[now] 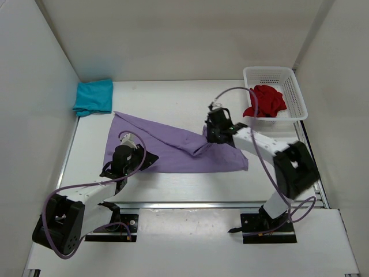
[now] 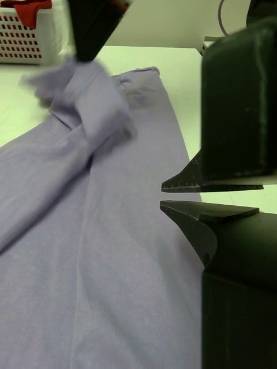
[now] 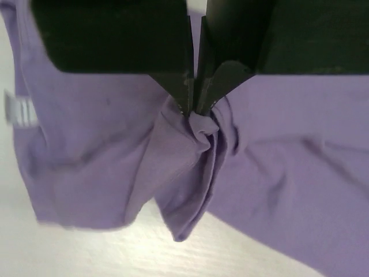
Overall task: Fold and stack the t-shirts
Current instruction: Grap the side of the flattened tshirt furthest away from the robot with both arms
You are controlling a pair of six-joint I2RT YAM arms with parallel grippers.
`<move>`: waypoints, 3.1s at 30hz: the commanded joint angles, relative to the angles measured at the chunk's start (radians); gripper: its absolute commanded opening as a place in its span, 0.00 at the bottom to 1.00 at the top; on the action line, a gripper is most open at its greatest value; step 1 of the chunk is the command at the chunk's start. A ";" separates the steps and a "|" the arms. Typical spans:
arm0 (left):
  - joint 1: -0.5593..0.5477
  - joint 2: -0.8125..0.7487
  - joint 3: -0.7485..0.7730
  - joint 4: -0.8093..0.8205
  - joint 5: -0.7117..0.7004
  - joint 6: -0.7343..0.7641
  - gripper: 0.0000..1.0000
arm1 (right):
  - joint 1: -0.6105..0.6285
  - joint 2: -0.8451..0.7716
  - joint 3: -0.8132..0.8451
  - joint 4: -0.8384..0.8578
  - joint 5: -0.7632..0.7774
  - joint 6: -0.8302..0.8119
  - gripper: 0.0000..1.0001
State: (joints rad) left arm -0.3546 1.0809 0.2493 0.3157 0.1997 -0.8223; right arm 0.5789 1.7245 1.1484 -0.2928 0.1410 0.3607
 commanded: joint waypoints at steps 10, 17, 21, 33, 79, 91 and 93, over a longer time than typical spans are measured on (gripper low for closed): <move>0.046 -0.052 -0.021 -0.004 0.010 -0.023 0.23 | -0.065 -0.683 -0.736 0.287 -0.116 0.305 0.39; 0.069 -0.087 -0.031 -0.024 -0.002 -0.023 0.23 | -0.143 -0.760 -0.636 0.185 -0.214 0.208 0.12; 0.095 -0.104 -0.021 -0.044 0.006 -0.015 0.23 | -0.111 -0.671 -0.581 0.182 -0.173 0.163 0.21; 0.085 -0.079 -0.025 -0.024 0.004 -0.014 0.23 | -0.168 -0.454 -0.496 0.192 -0.225 0.115 0.28; 0.065 -0.055 0.001 -0.032 0.006 -0.014 0.24 | -0.366 -0.485 -0.636 0.371 -0.472 0.188 0.11; 0.273 0.154 0.385 -0.257 -0.100 0.100 0.25 | -0.379 -0.363 -0.363 0.411 -0.457 0.227 0.00; 0.311 0.227 0.459 -0.280 -0.180 0.123 0.27 | -0.375 -0.324 -0.313 0.412 -0.472 0.228 0.00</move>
State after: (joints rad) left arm -0.0937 1.2564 0.6209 0.1143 0.1314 -0.7593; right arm 0.2073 1.3640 0.7544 0.0559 -0.3195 0.5785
